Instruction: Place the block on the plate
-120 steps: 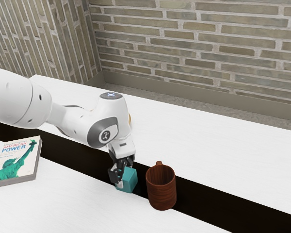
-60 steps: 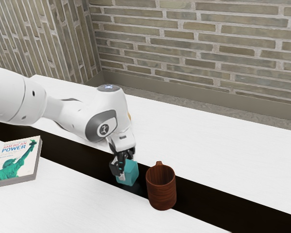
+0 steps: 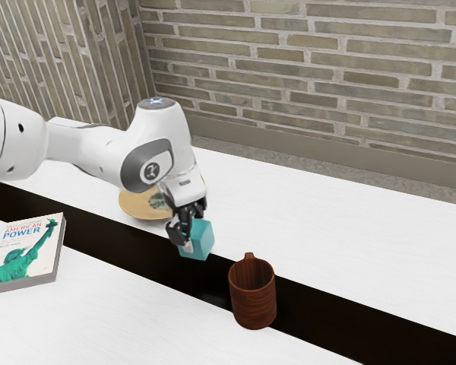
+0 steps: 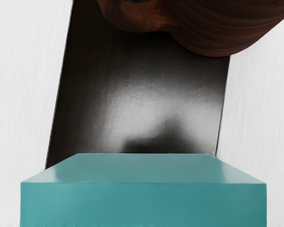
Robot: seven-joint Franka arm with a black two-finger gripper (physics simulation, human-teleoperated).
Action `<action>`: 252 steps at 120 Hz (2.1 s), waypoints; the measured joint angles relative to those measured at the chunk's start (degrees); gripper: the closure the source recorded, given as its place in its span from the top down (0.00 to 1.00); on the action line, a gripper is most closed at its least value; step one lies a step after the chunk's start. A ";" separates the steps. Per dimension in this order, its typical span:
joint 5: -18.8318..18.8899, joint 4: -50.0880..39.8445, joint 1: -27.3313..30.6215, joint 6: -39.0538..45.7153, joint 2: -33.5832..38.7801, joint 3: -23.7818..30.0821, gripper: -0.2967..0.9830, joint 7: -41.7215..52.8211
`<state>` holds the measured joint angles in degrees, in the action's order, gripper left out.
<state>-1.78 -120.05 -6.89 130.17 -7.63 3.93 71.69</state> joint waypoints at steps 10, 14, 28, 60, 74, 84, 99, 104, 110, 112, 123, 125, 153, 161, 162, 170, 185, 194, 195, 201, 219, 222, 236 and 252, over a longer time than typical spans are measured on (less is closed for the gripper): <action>0.05 0.66 0.13 -0.63 0.20 -0.03 0.54 -0.24; 0.08 1.09 0.36 -0.83 0.11 0.00 0.54 -0.34; 0.18 2.54 2.45 -1.30 -0.36 -0.04 0.54 -0.57; 1.03 11.85 7.62 -2.90 -6.63 -0.07 0.54 -0.56; 1.18 15.22 9.81 -3.69 -9.15 -0.09 0.54 -0.17; 1.43 17.92 11.67 -4.63 -11.16 -0.08 0.54 0.22; 1.97 21.88 13.52 -6.00 -14.65 -0.08 0.54 0.93; 2.30 23.23 13.90 -6.48 -15.55 -0.07 0.54 1.17; 2.67 25.14 14.09 -7.07 -16.86 -0.07 0.54 1.43; 2.79 25.65 14.12 -7.26 -17.25 -0.07 0.54 1.51; 3.29 27.55 14.69 -8.15 -18.62 0.02 0.54 1.99; 3.34 27.78 14.93 -8.28 -18.82 0.07 0.54 2.09; 5.48 31.65 21.87 -9.65 -22.19 5.27 0.55 3.46; 5.90 32.52 22.68 -9.85 -22.86 5.66 0.54 3.88; 5.95 32.60 22.75 -9.87 -22.92 5.68 0.54 3.94; 6.19 33.69 23.44 -10.04 -23.55 6.07 0.54 4.39; 7.01 36.04 25.22 -10.51 -25.01 7.71 0.54 5.21; 7.46 38.31 25.75 -10.99 -26.49 8.25 0.55 5.69; 7.52 38.51 25.82 -11.03 -26.66 8.35 0.55 5.74; 8.03 39.24 26.80 -11.29 -27.47 9.51 0.55 6.04; 10.13 42.68 29.01 -11.83 -30.22 12.43 0.54 6.81; 10.45 43.33 29.10 -11.91 -30.63 12.69 0.54 6.92; 11.37 45.35 29.80 -12.19 -31.95 13.20 0.54 7.36; 12.08 48.20 30.02 -12.36 -34.46 13.48 0.55 7.82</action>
<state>10.30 -71.85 23.13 117.80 -42.09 17.41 79.51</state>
